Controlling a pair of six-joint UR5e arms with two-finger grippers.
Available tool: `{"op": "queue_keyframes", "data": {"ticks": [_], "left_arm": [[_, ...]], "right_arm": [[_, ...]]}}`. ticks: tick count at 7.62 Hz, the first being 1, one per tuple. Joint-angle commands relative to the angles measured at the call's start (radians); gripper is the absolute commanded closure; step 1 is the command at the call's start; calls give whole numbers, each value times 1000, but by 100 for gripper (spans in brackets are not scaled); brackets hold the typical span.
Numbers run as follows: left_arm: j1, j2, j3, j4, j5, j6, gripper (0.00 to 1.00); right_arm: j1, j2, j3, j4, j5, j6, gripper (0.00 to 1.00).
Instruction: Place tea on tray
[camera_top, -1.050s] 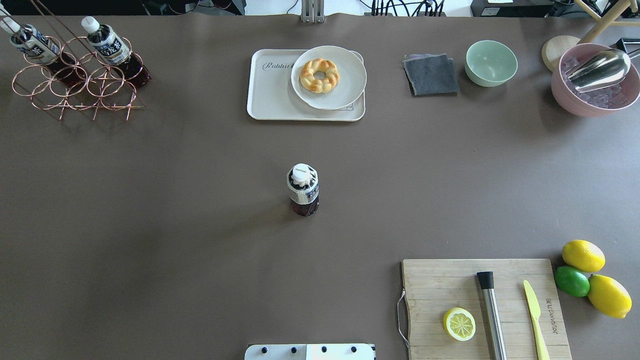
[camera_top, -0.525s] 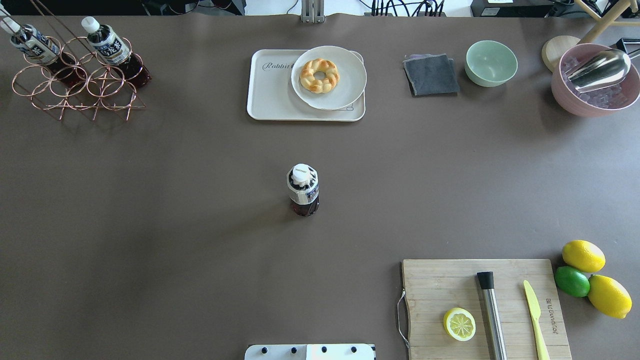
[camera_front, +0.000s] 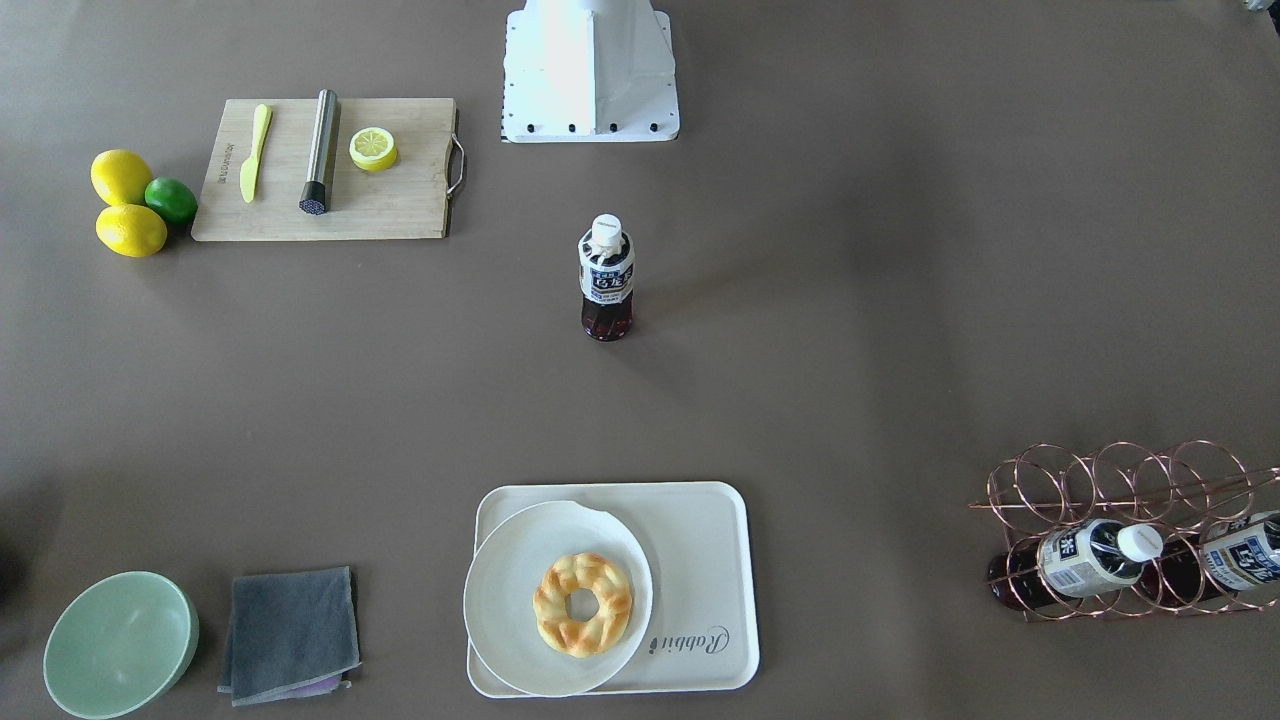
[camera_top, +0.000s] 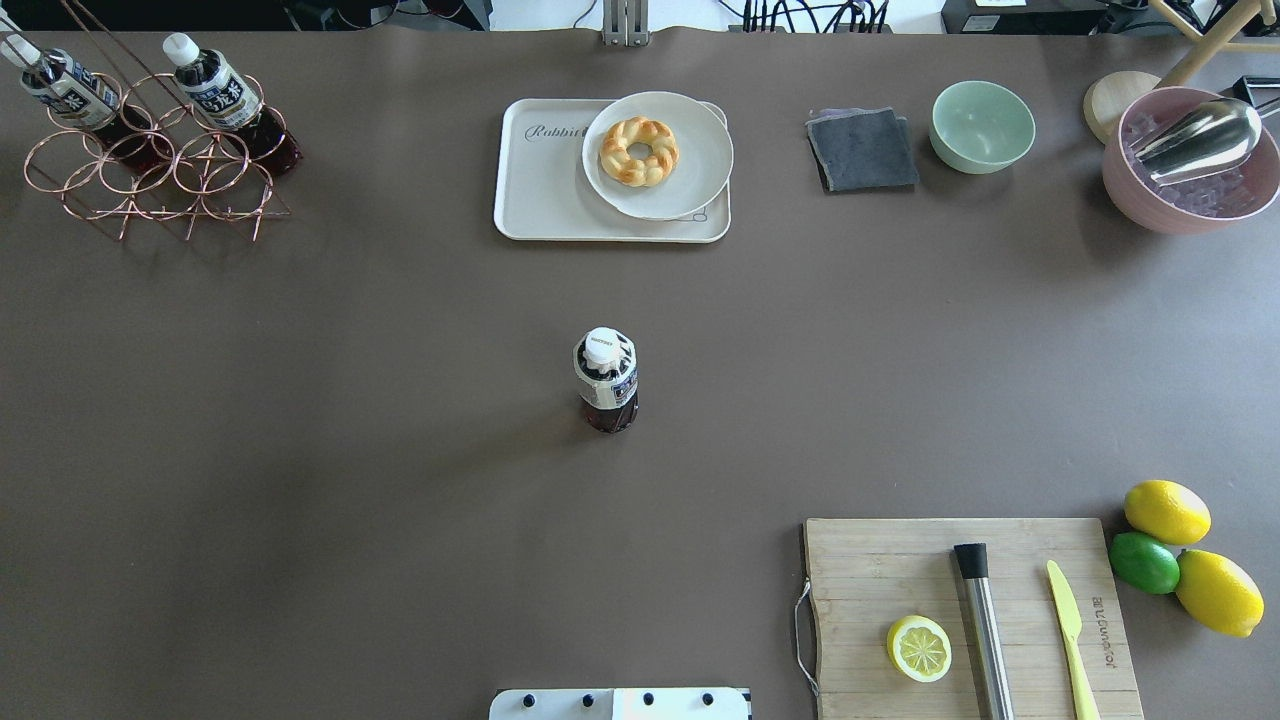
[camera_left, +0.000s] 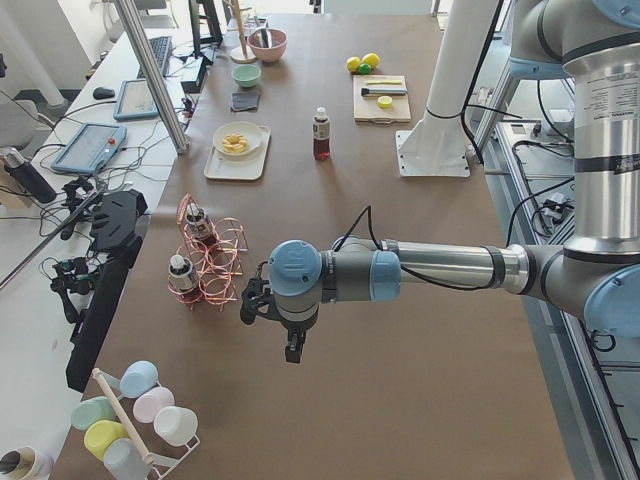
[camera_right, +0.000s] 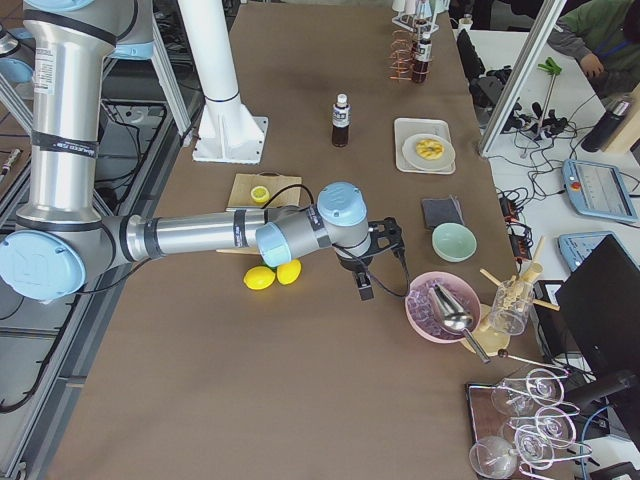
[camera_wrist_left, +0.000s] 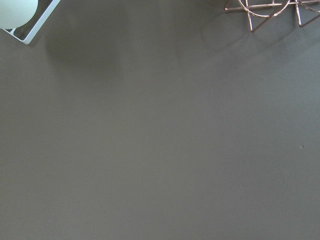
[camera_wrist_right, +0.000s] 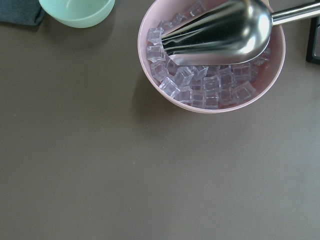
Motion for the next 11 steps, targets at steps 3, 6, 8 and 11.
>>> {"op": "queue_keyframes", "data": {"ticks": [3,6,8,11], "left_arm": [[1,10,-6,-37,-3,-18,3],[1,12,-6,-58,-5,-18,3],[2,12,-6,-59,-5,-18,3],[2,10,-1,-58,-5,-18,3]], "right_arm": [[-56,104,7,2,27,37,0],[-252,337,85,3,29,236,0],[-406,559,83,3,18,346,0],[-671,631,134,95,-291,499,0]]}}
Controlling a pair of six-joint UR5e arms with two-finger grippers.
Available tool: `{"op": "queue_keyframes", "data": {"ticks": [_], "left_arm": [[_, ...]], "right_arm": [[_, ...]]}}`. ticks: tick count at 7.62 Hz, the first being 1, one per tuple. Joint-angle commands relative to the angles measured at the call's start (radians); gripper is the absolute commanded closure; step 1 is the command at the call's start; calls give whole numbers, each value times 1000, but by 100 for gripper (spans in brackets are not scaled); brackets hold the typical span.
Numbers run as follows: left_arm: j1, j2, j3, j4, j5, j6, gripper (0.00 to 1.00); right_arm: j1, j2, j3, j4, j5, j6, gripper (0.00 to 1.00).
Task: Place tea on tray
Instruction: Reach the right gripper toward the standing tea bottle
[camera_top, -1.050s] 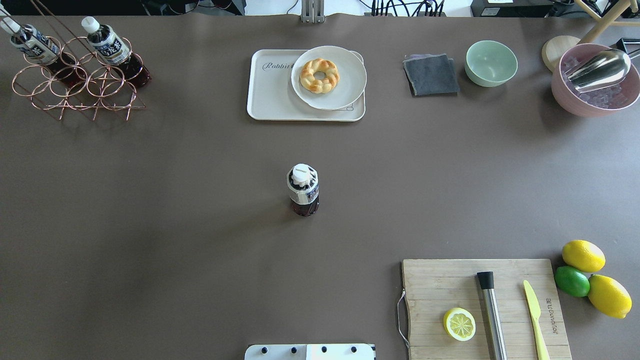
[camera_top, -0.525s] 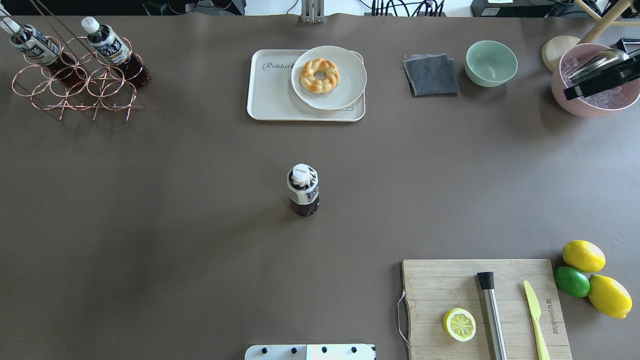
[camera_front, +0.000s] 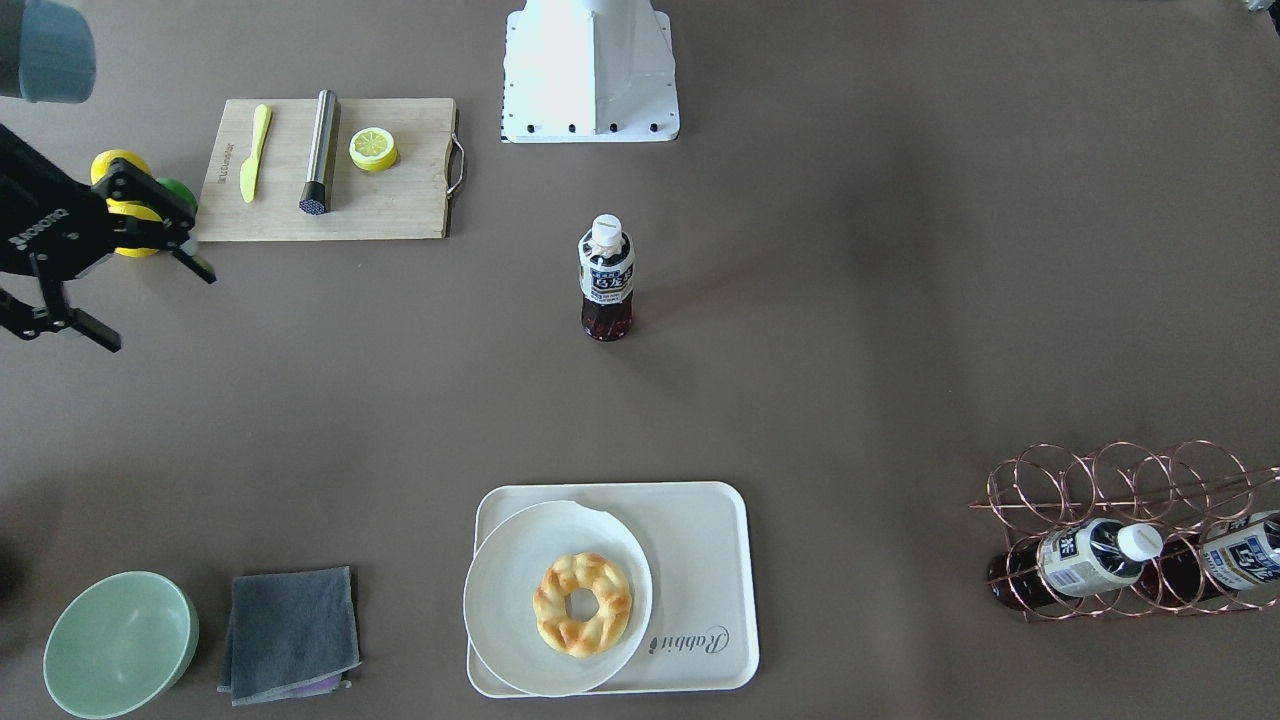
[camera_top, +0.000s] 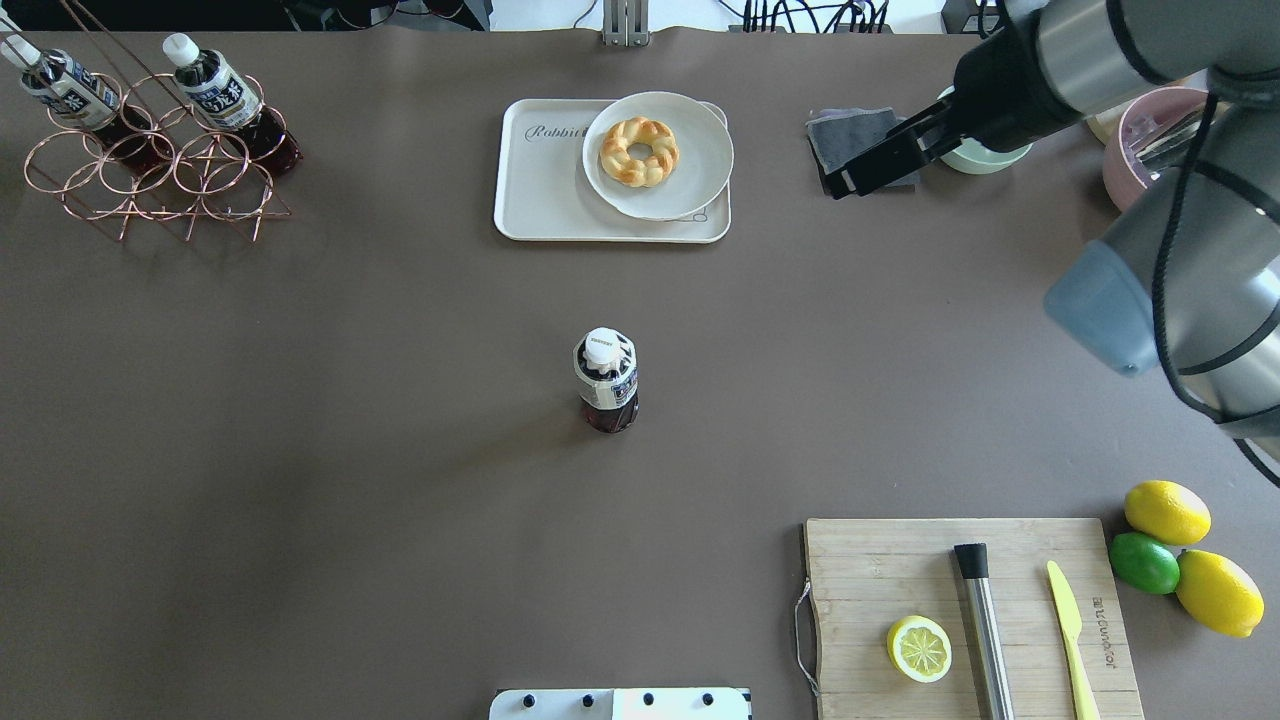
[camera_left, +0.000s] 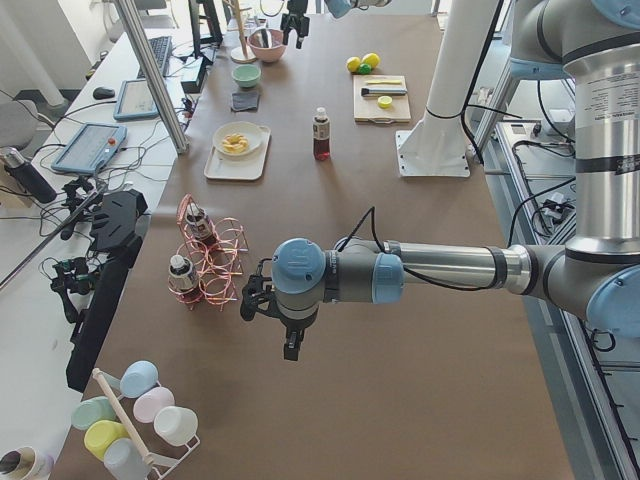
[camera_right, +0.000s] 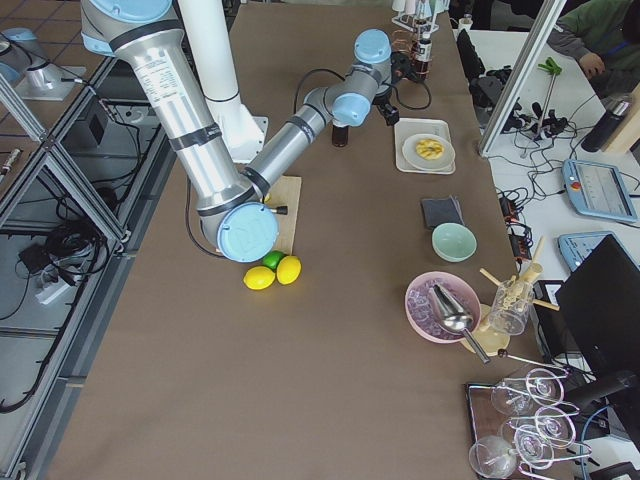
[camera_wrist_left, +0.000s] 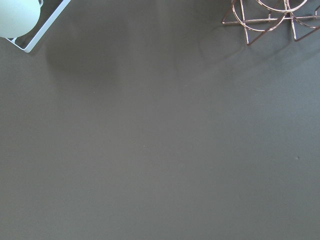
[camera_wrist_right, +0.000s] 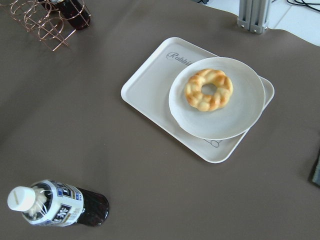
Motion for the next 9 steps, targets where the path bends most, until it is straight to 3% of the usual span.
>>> {"op": "queue_keyframes", "data": {"ticks": [1,2,3,7,9], "left_arm": [[0,2,3,2,0,0,3],[0,2,5,2,0,0,3],[0,2,6,2,0,0,3],[0,3,6,2,0,0,3],[0,3,6,2,0,0,3]], "right_arm": [[-321,31,22,186,-428,176,0],[-443,37,23,196,-604,186,0],[-511,46,25,196,-699,186,0],[-663,48,22,192,-941,223,1],[-676,49,17,191,-967,224,3]]}}
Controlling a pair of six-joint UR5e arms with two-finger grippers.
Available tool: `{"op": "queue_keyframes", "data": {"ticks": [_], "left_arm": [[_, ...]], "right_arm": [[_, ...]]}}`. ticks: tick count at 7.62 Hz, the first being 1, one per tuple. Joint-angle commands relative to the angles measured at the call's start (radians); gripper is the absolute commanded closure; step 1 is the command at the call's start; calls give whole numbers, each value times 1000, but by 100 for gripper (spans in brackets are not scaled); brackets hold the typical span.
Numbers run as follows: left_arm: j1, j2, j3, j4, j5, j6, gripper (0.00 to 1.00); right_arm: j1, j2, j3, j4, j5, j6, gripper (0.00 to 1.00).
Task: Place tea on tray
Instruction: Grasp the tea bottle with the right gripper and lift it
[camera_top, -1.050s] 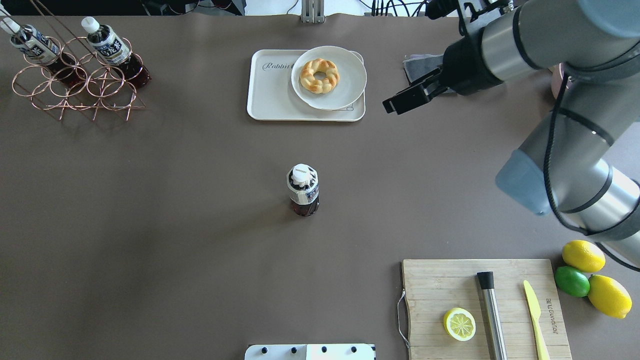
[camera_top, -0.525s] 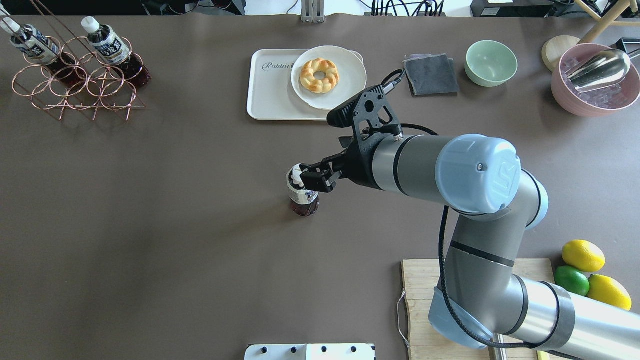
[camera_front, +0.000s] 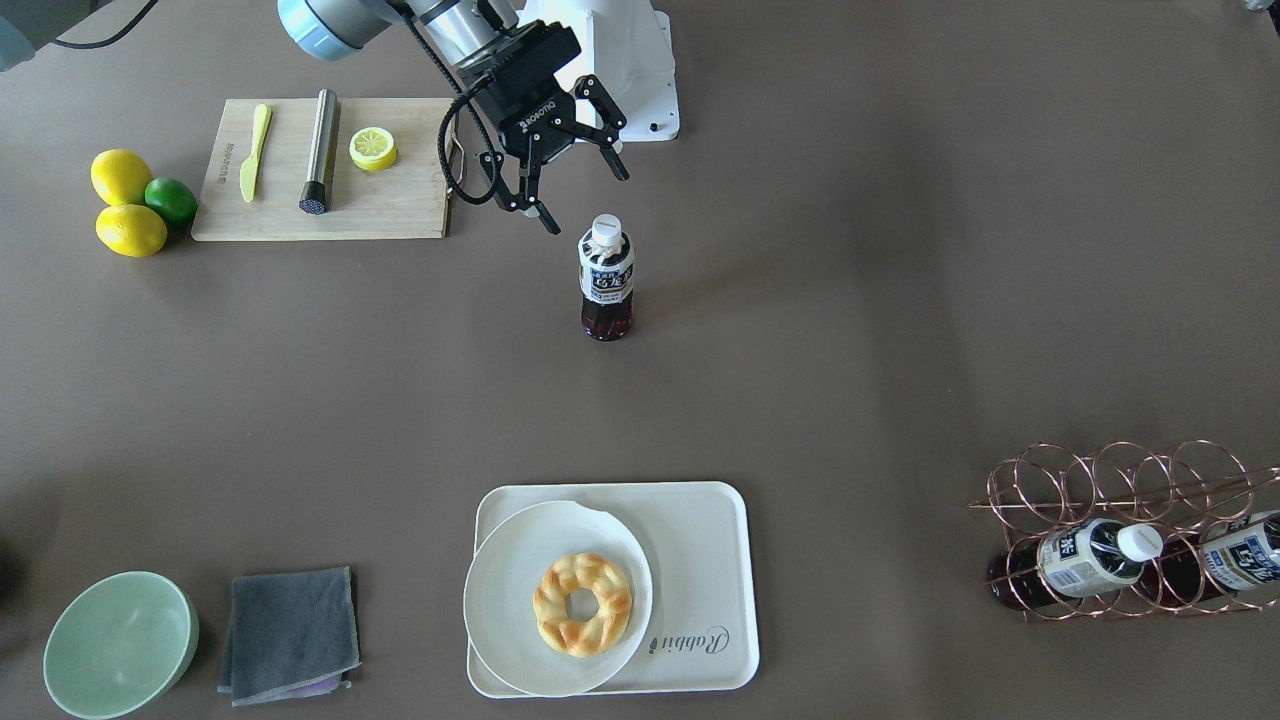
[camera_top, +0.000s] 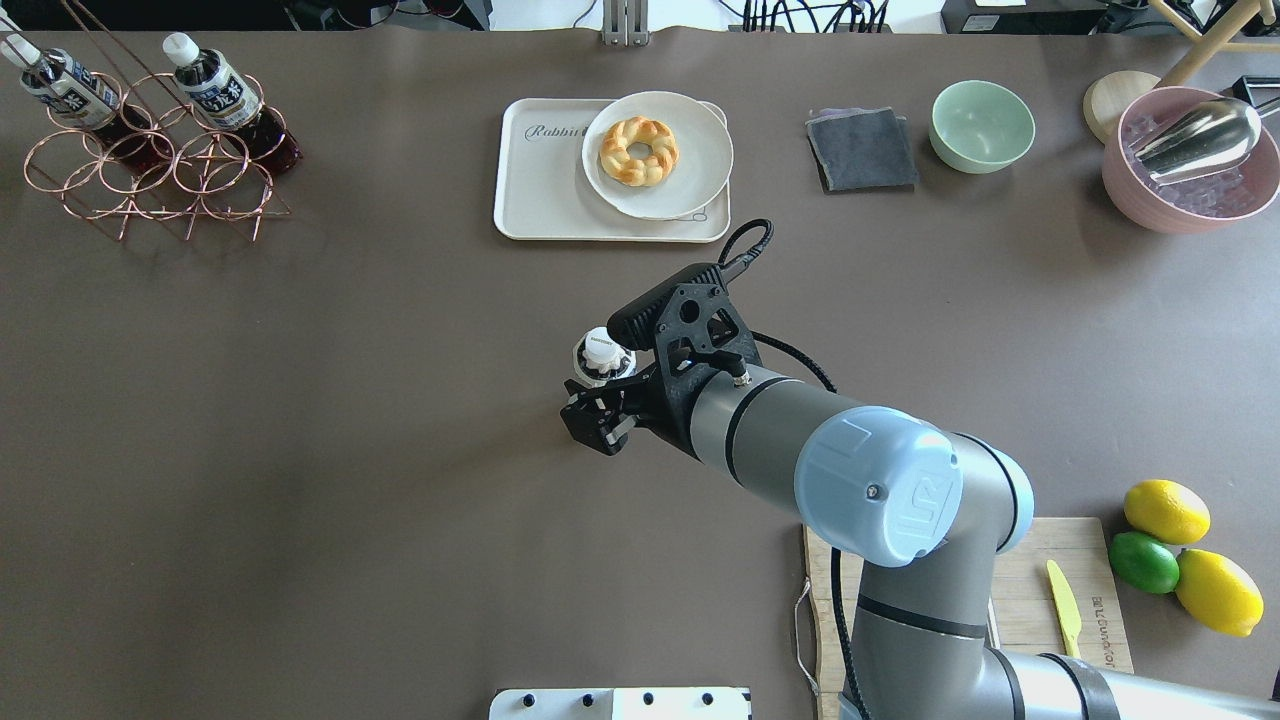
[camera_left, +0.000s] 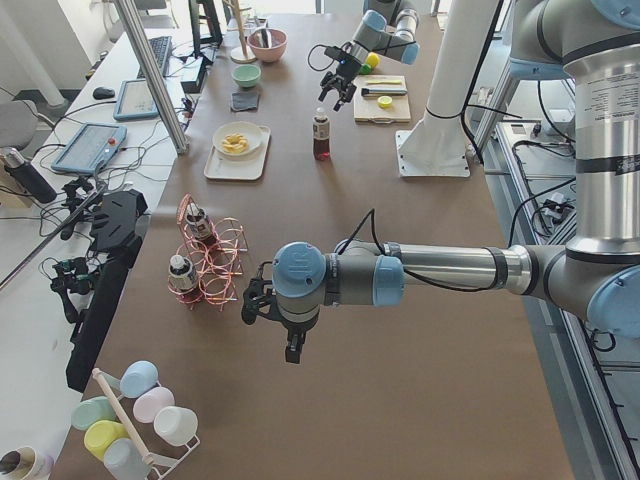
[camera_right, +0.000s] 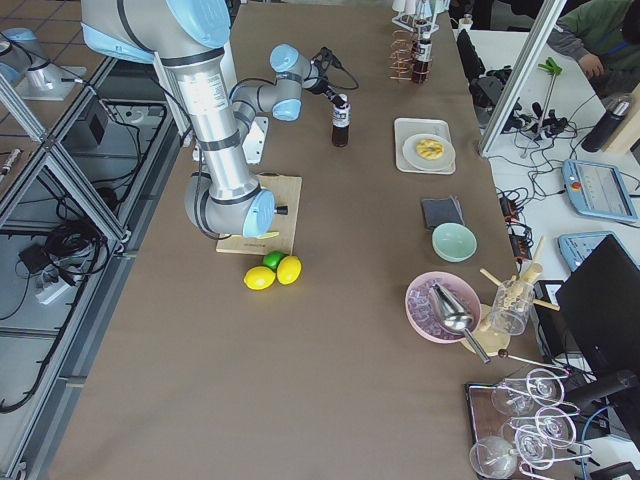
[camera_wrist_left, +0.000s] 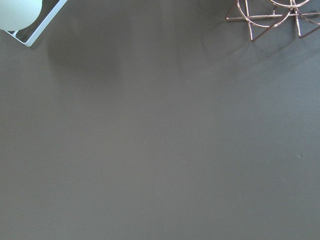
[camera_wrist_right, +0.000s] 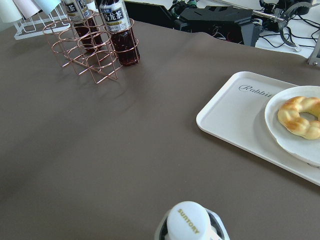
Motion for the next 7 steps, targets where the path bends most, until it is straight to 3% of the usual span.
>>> {"op": "queue_keyframes", "data": {"ticks": [1,7], "left_arm": [[0,6,-2,-1,0,2,3],[2,6,-2,-1,0,2,3]], "right_arm": [[-24,3,-19,1,-69,1,5],[-16,47,-80,4,-106,1,11]]}}
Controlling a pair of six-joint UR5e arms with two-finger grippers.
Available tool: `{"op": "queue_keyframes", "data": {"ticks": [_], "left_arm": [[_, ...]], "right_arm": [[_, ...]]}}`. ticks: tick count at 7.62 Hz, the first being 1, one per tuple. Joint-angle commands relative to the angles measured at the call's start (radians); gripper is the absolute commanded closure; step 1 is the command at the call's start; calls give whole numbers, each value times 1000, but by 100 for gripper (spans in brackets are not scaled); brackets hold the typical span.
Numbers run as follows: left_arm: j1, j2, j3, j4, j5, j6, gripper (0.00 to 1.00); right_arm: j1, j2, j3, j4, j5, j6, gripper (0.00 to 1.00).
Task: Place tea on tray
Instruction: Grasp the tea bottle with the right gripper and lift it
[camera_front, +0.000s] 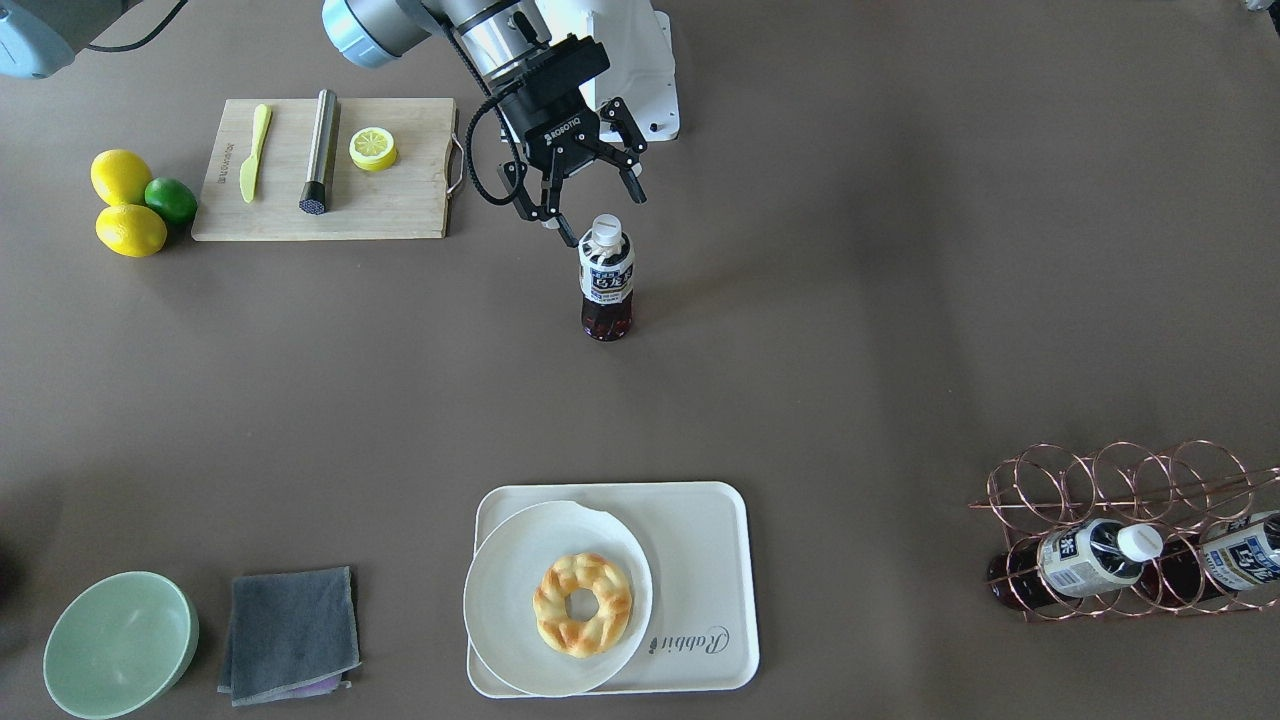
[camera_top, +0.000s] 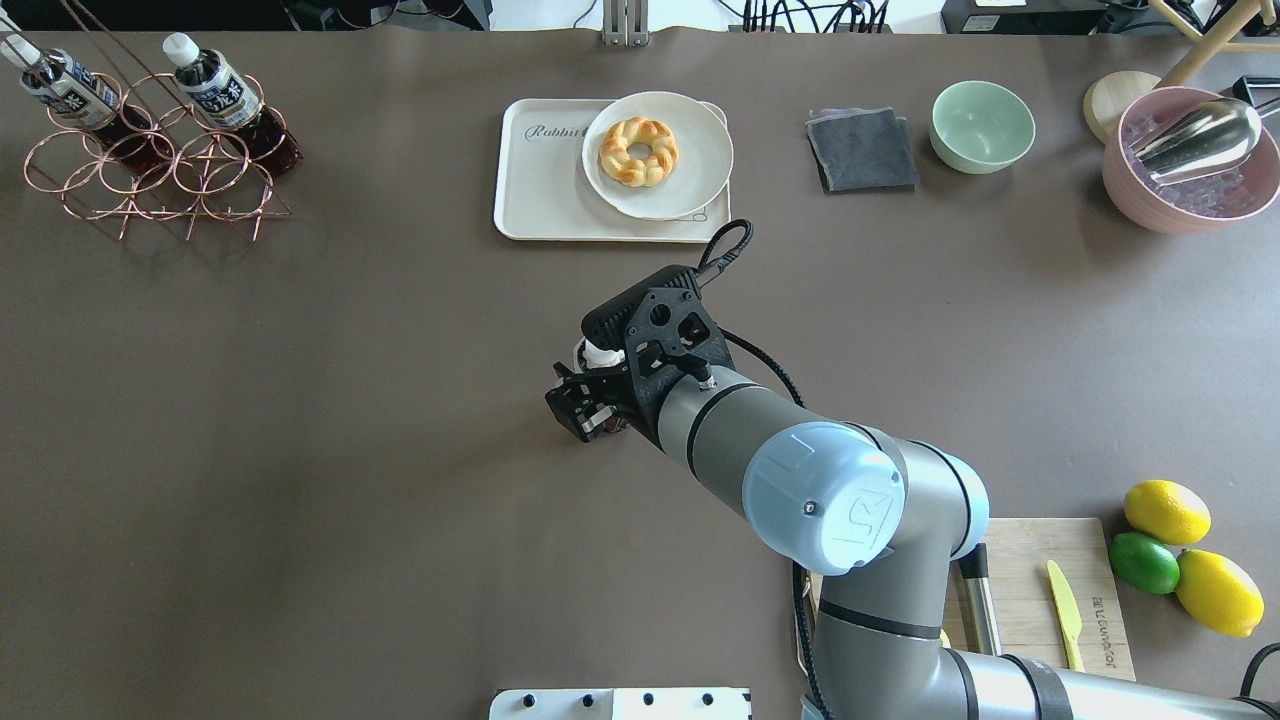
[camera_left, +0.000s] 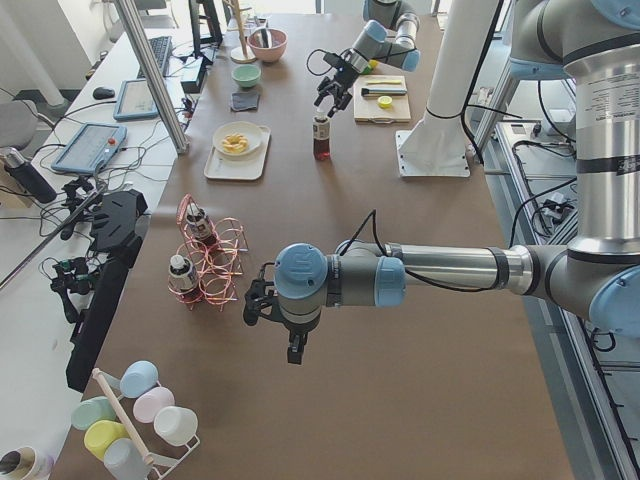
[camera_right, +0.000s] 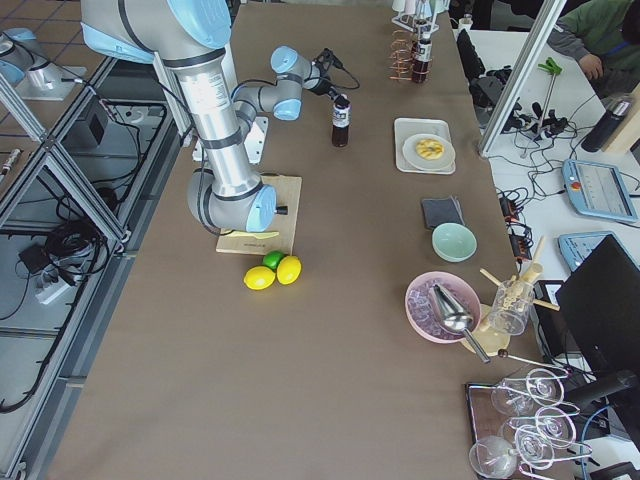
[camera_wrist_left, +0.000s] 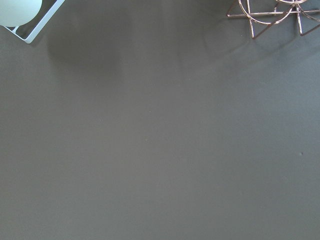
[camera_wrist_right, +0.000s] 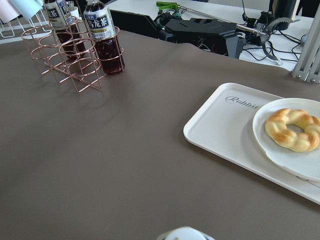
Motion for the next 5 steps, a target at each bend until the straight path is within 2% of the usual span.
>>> {"op": "queue_keyframes", "data": {"ticks": [1,2,3,4,5], "left_arm": [[1,0,0,0,0,1,3],[-1,0,0,0,0,1,3],[1,0,0,0,0,1,3],[1,0,0,0,0,1,3],[-1,0,-2,0,0,0,3]], "right_arm": [[7,0,-16,0,-3,-2,13],[7,2,-19,2,-3,-2,16],[9,2,-17,2,-3,0,23],[9,3,-17,2,-3,0,41],[9,8,-16,2,-3,0,64]]}}
